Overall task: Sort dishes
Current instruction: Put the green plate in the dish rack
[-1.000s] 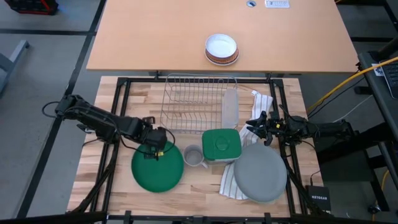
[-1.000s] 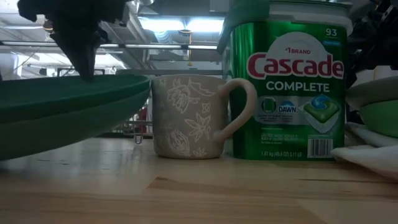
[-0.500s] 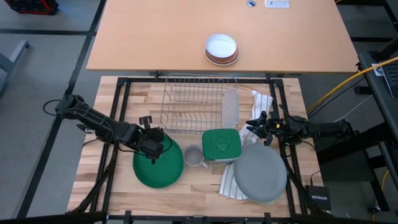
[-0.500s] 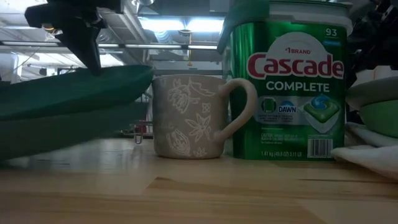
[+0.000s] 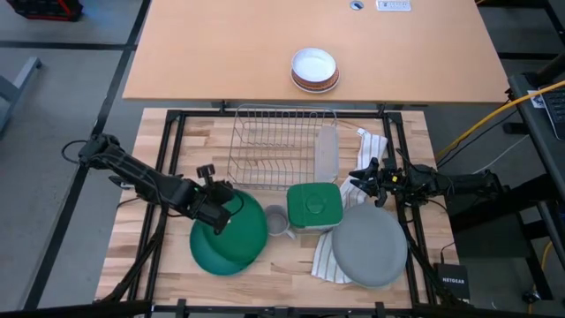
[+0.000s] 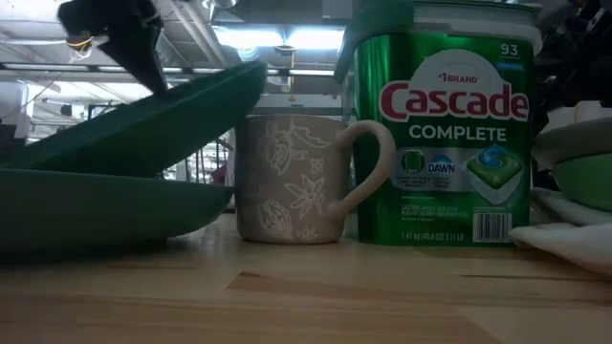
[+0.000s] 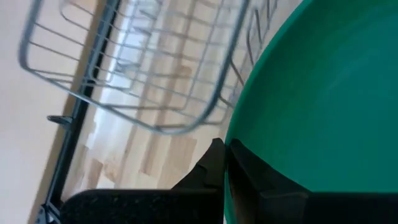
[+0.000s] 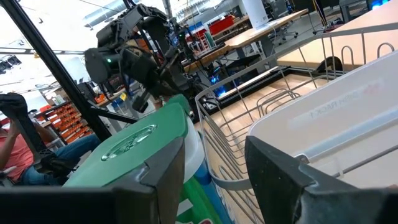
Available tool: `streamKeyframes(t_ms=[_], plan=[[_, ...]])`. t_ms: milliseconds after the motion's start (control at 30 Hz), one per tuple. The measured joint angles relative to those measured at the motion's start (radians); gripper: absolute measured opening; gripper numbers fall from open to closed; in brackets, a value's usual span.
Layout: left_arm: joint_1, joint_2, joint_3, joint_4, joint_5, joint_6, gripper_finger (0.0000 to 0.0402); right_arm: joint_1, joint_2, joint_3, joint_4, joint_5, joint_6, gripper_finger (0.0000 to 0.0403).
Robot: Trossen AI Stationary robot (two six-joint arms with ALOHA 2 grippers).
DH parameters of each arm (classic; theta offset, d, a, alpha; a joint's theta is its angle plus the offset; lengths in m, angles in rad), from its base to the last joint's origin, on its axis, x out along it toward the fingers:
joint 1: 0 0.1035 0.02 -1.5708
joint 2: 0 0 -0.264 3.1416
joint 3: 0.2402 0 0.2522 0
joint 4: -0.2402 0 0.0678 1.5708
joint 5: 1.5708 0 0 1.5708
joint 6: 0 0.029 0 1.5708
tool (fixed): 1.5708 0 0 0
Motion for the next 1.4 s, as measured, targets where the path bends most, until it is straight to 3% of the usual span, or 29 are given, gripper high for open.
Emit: streamKeyframes(t_ms=[567,767,1067,1400], plan=[[0.001,0.000,0.257,-0.034,-0.151,0.260,0.0000,0.000,0.000,0.000,0.011,0.001,0.012,0.0172],[0.001,0.000,0.326,-0.071,-0.211,0.324,0.0000,0.000,0.000,0.000,0.122,0.002,0.014,0.0172],[0.009,0.000,0.430,-0.081,-0.348,0.472,0.0000,0.000,0.000,0.005,0.296,0.139,0.004,0.0172],[0.057,0.000,0.535,-0.073,-0.503,0.628,0.0000,0.000,0.101,0.104,0.386,0.150,-0.240,0.0172]])
